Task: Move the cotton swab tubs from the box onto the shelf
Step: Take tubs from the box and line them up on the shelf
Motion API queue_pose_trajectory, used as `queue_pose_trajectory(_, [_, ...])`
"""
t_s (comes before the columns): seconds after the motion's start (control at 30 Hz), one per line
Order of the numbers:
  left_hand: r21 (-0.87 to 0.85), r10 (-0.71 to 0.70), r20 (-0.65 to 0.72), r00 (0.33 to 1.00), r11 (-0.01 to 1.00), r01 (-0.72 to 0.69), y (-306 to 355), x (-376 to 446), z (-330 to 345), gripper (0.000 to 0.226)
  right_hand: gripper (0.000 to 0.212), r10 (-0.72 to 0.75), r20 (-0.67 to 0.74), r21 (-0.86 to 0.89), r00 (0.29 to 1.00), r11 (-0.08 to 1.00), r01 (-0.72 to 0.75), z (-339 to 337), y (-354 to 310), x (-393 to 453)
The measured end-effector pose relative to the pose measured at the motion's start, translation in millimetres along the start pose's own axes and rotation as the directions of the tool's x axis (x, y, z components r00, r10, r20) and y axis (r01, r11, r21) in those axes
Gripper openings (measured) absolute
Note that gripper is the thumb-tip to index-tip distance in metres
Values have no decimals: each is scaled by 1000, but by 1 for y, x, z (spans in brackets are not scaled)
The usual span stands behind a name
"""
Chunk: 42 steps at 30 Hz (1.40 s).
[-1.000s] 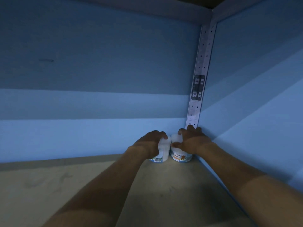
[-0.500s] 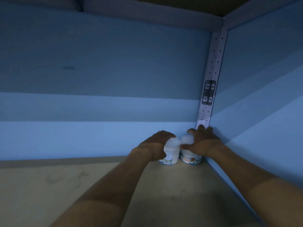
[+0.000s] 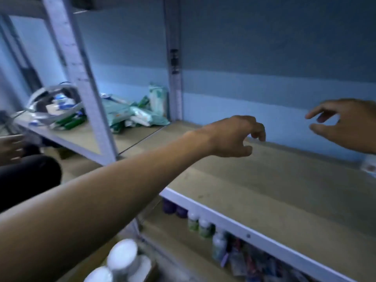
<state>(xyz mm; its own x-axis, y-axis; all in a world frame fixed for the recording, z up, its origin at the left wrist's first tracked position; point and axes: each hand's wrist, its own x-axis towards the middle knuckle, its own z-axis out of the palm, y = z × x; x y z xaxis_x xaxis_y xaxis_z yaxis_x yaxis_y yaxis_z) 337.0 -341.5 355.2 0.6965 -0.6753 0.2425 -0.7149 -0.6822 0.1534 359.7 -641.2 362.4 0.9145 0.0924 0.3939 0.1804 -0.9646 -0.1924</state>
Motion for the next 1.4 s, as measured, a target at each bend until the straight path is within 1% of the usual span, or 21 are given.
queue_pose_trajectory(0.1, [43, -84, 12, 996, 996, 84, -31, -86, -21, 36, 31, -142, 9, 72, 990, 987, 141, 27, -75, -3])
queue_pose_trajectory(0.17, [58, -181, 52, 982, 982, 178, -50, -144, -26, 36, 33, -289, 35, 66, 957, 956, 286, 42, -130, -6])
queue_pose_trajectory(0.23, [58, -299, 83, 951, 954, 295, -70, -201, -27, 36, 28, -411, 78, 83, 908, 911, 404, 52, -186, -12])
queue_pose_trajectory(0.27, [58, -357, 97, 929, 934, 352, -78, -229, -28, 35, 26, -446, 98, 110, 890, 893, 435, 56, -213, -16])
queue_pose_trajectory(0.33, [47, -450, 123, 885, 893, 448, -94, -280, -25, 34, 26, -494, 183, 171, 850, 867, 467, 67, -267, -24])
queue_pose_trajectory(0.4, [40, -528, 136, 838, 849, 528, -107, -323, -14, 35, 25, -567, 280, 200, 775, 824, 530, 88, -311, -34])
queue_pose_trajectory(0.43, [50, -561, 143, 816, 827, 560, -113, -342, -6, 36, 21, -593, 335, 195, 732, 804, 562, 103, -328, -40])
queue_pose_trajectory(0.5, [55, -609, 173, 774, 791, 610, -125, -373, 14, 38, 8, -607, 446, 176, 657, 780, 601, 137, -355, -51])
queue_pose_trajectory(0.53, [49, -630, 198, 751, 771, 634, -130, -385, 25, 40, 5, -604, 491, 185, 628, 777, 602, 155, -365, -57])
queue_pose_trajectory(0.57, [44, -651, 225, 725, 750, 660, -135, -395, 39, 42, 6, -597, 534, 199, 599, 777, 597, 174, -373, -62])
queue_pose_trajectory(0.63, [62, -684, 262, 681, 716, 695, -141, -410, 67, 47, 14, -580, 607, 229, 542, 782, 580, 210, -383, -76])
queue_pose_trajectory(0.7, [73, -719, 286, 633, 675, 734, -148, -423, 100, 53, 28, -577, 658, 274, 483, 782, 561, 251, -390, -90])
queue_pose_trajectory(0.77, [23, -736, 337, 587, 630, 777, -152, -435, 135, 61, 44, -570, 696, 314, 436, 788, 529, 288, -392, -104])
queue_pose_trajectory(0.83, [-26, -736, 389, 554, 592, 805, -154, -446, 167, 70, 56, -546, 722, 315, 425, 806, 501, 320, -393, -115])
queue_pose_trajectory(0.9, [-51, -745, 404, 530, 561, 827, -156, -454, 195, 78, 66, -523, 740, 303, 423, 821, 484, 350, -393, -124])
queue_pose_trajectory(1.03, [-46, -754, 381, 535, 563, 825, -157, -461, 237, 97, 85, -514, 754, 318, 409, 831, 457, 398, -392, -140])
queue_pose_trajectory(1.13, [-31, -767, 371, 523, 553, 833, -161, -463, 257, 108, 93, -504, 773, 317, 385, 833, 454, 422, -394, -149])
queue_pose_trajectory(1.27, [-20, -763, 385, 519, 556, 831, -160, -463, 272, 113, 100, -508, 785, 314, 354, 819, 480, 443, -396, -160])
queue_pose_trajectory(1.4, [-24, -764, 364, 532, 564, 826, -155, -463, 278, 116, 105, -525, 768, 313, 367, 808, 500, 455, -399, -166])
